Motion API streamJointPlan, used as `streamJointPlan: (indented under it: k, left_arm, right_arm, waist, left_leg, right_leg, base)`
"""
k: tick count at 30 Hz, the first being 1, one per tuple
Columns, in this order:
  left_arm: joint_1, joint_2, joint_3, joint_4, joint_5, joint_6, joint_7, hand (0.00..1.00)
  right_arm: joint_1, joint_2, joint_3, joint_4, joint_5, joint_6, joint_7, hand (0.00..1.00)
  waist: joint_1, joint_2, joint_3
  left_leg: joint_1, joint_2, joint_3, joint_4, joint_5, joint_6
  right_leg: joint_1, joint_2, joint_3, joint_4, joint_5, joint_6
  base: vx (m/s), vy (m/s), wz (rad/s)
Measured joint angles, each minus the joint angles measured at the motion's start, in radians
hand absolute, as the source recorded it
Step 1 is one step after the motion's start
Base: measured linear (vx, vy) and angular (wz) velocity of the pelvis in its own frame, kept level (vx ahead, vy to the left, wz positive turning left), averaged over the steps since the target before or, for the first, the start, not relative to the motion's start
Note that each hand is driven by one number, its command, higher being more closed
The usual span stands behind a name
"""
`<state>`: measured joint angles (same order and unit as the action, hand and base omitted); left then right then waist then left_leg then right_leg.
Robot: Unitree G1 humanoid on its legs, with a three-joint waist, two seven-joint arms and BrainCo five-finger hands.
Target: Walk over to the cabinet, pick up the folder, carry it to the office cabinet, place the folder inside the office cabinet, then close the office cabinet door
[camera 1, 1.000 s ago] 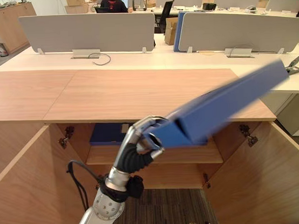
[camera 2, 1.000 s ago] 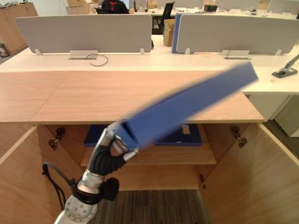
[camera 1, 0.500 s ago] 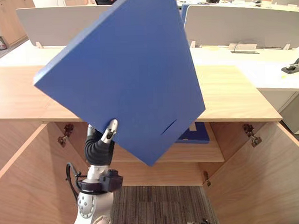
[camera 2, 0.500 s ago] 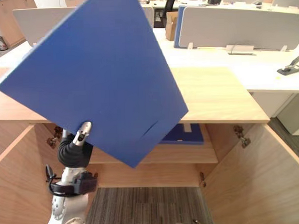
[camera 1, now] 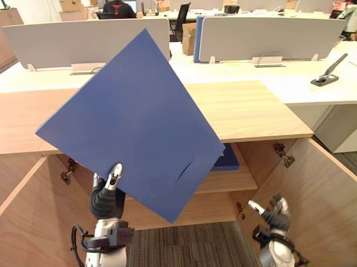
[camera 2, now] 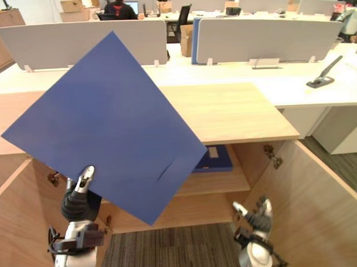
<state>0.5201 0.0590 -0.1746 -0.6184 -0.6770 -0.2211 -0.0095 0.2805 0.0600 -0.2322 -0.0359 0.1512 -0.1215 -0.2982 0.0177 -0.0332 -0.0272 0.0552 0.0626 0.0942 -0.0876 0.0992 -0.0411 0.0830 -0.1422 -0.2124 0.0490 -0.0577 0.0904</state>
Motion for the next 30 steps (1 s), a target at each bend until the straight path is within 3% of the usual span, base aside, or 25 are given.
streamJointPlan:
  k: [4,8,11,17,30]
  left_arm:
    - [0.0,-0.019,0.018,0.0,0.002,0.008,-0.005,1.0]
    - [-0.002,-0.027,0.038,0.002,0.009,0.011,-0.013,1.0]
    - [-0.015,-0.027,0.044,0.027,0.011,0.012,-0.02,1.0]
    - [-0.026,-0.026,0.04,0.056,0.033,0.037,-0.02,1.0]
    - [-0.044,0.006,0.01,0.057,0.024,0.039,-0.02,1.0]
  right_arm:
    - [-0.026,0.002,-0.005,-0.164,-0.077,-0.022,-0.038,0.0]
    - [-0.08,0.0,0.007,-0.2,-0.091,-0.03,-0.03,0.0]
    - [-0.131,-0.002,0.081,-0.2,-0.022,-0.036,-0.005,0.0]
    - [-0.336,-0.047,0.296,-0.172,0.131,-0.039,0.116,0.0]
    - [-0.729,-0.164,0.513,0.0,0.329,-0.041,0.202,0.0]
  waist:
    - [-0.001,-0.001,-0.001]
    - [0.002,-0.001,-0.001]
    - [0.002,0.0,-0.001]
    - [0.018,-0.002,0.0]
    - [0.042,-0.005,0.002]
  left_leg:
    - [0.0,0.0,0.005,0.0,0.001,0.001]
    - [0.001,0.0,0.01,0.001,-0.001,0.0]
    - [0.002,0.001,0.013,0.0,-0.002,0.0]
    - [-0.002,-0.001,0.018,0.0,-0.008,0.005]
    - [-0.002,-0.004,0.015,0.0,-0.009,0.007]
  right_leg:
    - [0.001,0.002,0.006,-0.009,0.013,0.004]
    - [-0.001,0.003,0.022,-0.012,0.015,0.005]
    - [-0.001,0.003,0.024,-0.013,0.016,0.006]
    - [-0.002,0.003,0.027,-0.025,0.022,0.007]
    - [0.004,-0.001,0.024,-0.018,0.024,0.01]
  base:
    - [0.0,0.01,-0.07]
    - [0.0,0.009,-0.05]
    - [0.0,0.005,-0.02]
    - [0.0,0.005,-0.01]
    - [-0.01,0.004,0.0]
